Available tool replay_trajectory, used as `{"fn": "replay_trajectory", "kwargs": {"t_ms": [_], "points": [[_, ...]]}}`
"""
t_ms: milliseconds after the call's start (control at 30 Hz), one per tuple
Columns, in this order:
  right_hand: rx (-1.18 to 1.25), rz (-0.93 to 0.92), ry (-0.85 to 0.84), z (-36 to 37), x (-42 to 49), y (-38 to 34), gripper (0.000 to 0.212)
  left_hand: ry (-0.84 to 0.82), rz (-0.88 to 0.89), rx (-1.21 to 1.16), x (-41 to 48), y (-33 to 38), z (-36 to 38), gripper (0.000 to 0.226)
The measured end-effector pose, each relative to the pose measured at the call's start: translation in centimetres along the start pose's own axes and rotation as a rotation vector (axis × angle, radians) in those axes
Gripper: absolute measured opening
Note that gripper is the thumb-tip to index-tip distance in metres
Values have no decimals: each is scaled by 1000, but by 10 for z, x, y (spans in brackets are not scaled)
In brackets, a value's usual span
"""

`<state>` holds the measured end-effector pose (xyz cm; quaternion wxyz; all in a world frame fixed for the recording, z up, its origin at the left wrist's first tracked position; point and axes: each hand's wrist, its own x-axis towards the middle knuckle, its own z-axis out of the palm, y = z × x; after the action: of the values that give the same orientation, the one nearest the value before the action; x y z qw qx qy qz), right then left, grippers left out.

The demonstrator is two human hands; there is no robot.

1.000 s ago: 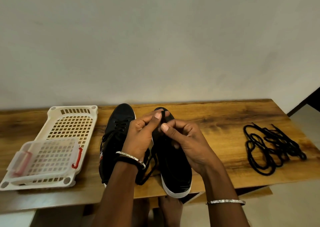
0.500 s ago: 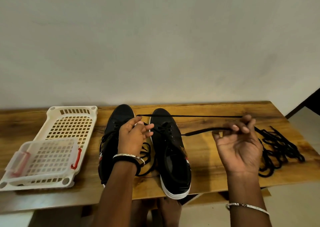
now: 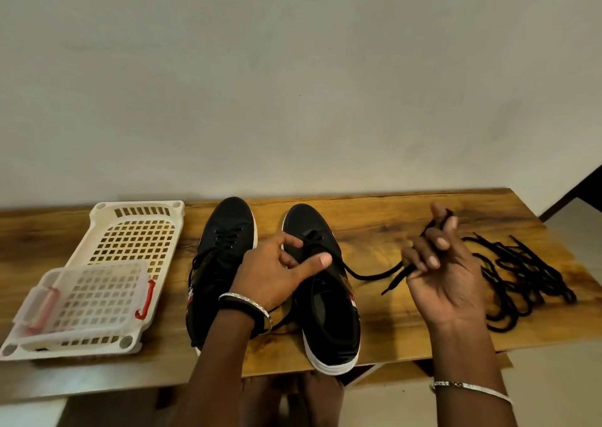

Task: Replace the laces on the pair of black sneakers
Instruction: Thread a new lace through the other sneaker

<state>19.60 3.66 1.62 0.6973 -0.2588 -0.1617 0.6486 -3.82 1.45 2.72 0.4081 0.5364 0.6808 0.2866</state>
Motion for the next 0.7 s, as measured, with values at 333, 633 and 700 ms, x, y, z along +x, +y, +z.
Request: {"fn": "replay_trajectory", "kwargs": {"t_ms": [333,633,700], "points": [[-312,119,-89,13,-5,14,34,153,44,389,2,-6,-10,23],[-695,369,-414,31,-13,36,33,-1,638,6,0,16,-2,59],[-737,398,-451,32,-15,36,35,-109,623,-105,-2,19,-2,48]]}}
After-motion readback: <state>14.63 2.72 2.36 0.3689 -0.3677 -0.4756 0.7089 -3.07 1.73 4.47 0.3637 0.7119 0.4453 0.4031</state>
